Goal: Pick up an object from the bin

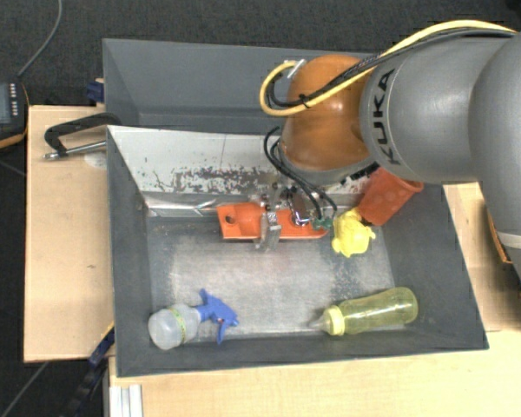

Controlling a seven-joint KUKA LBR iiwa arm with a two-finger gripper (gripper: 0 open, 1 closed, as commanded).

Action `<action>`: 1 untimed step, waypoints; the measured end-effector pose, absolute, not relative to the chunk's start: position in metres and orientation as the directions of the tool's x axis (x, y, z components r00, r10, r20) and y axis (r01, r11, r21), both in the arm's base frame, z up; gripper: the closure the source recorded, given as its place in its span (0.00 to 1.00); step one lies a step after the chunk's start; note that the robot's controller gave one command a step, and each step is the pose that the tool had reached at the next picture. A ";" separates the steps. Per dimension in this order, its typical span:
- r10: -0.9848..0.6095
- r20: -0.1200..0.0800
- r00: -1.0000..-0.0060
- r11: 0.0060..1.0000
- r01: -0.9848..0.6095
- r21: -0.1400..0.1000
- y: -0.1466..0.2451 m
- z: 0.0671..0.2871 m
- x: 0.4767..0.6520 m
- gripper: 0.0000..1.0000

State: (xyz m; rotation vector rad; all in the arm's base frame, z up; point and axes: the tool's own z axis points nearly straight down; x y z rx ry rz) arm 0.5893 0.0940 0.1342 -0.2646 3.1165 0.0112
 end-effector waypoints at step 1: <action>-0.178 -0.036 -0.983 0.984 -0.179 0.005 0.094 0.147 0.599 1.00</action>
Offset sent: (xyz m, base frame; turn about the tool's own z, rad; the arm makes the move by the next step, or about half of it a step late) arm -0.0123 0.0069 0.1357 0.0080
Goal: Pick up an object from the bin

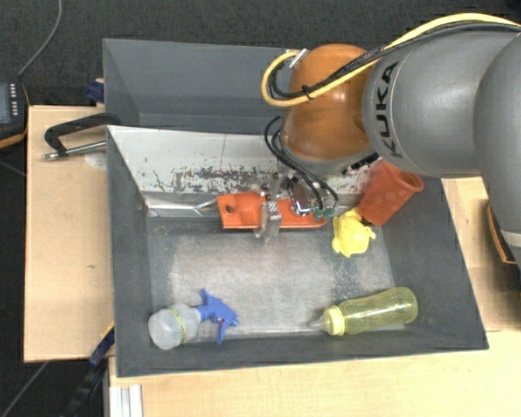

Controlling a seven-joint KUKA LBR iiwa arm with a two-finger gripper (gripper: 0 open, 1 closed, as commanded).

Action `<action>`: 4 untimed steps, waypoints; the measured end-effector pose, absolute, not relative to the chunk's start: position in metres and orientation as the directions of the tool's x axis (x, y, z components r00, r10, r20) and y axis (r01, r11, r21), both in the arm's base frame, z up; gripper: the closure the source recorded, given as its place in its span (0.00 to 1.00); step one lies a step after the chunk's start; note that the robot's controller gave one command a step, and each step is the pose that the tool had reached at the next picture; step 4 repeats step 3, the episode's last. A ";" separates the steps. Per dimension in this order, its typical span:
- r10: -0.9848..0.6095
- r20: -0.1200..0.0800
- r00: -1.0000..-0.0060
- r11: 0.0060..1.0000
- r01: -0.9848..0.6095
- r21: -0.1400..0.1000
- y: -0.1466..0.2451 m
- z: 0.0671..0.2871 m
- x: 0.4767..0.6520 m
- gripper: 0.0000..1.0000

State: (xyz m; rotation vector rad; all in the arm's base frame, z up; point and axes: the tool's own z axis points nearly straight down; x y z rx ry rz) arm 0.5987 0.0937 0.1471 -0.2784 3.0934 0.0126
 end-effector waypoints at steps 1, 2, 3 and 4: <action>-0.174 -0.006 -0.985 0.985 -0.174 0.007 0.095 0.151 0.586 1.00; -0.183 -0.045 -0.982 0.983 -0.184 0.005 0.091 0.155 0.597 1.00; -0.132 -0.018 -0.991 0.991 -0.132 0.009 0.092 0.298 0.576 1.00; -0.132 -0.018 -0.991 0.991 -0.132 0.009 0.092 0.298 0.576 1.00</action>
Offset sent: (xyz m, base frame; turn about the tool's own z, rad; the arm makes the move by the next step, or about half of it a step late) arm -0.0008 -0.0131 -0.0771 -0.0212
